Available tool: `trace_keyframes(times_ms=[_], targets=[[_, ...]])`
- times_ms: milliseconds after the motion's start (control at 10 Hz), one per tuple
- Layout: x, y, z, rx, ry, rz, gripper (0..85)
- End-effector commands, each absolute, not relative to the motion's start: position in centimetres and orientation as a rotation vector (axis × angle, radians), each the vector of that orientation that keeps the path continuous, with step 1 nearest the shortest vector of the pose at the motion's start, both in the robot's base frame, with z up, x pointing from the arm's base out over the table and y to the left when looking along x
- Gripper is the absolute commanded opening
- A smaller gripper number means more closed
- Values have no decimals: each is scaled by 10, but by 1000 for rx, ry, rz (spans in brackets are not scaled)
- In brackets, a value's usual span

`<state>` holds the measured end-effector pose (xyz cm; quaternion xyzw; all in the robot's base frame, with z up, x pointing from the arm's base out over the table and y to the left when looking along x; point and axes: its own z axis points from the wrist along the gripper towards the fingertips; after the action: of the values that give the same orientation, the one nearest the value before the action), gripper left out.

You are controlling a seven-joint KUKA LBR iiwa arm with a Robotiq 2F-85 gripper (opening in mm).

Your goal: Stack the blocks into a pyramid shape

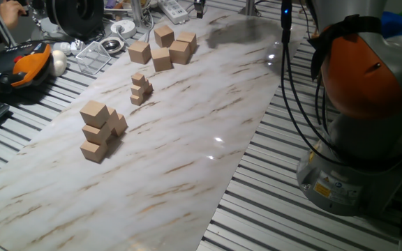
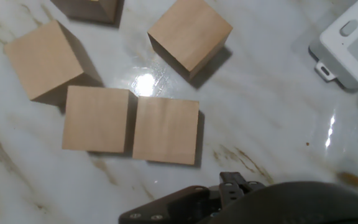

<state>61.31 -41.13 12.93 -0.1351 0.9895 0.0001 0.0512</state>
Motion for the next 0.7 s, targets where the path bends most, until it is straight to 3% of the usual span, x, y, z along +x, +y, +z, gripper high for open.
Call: trace_keyframes(times_ms=[0, 600], targets=[[613, -411, 125, -415, 3009, 14, 0], [612, -410, 123, -402, 3022, 33, 0]])
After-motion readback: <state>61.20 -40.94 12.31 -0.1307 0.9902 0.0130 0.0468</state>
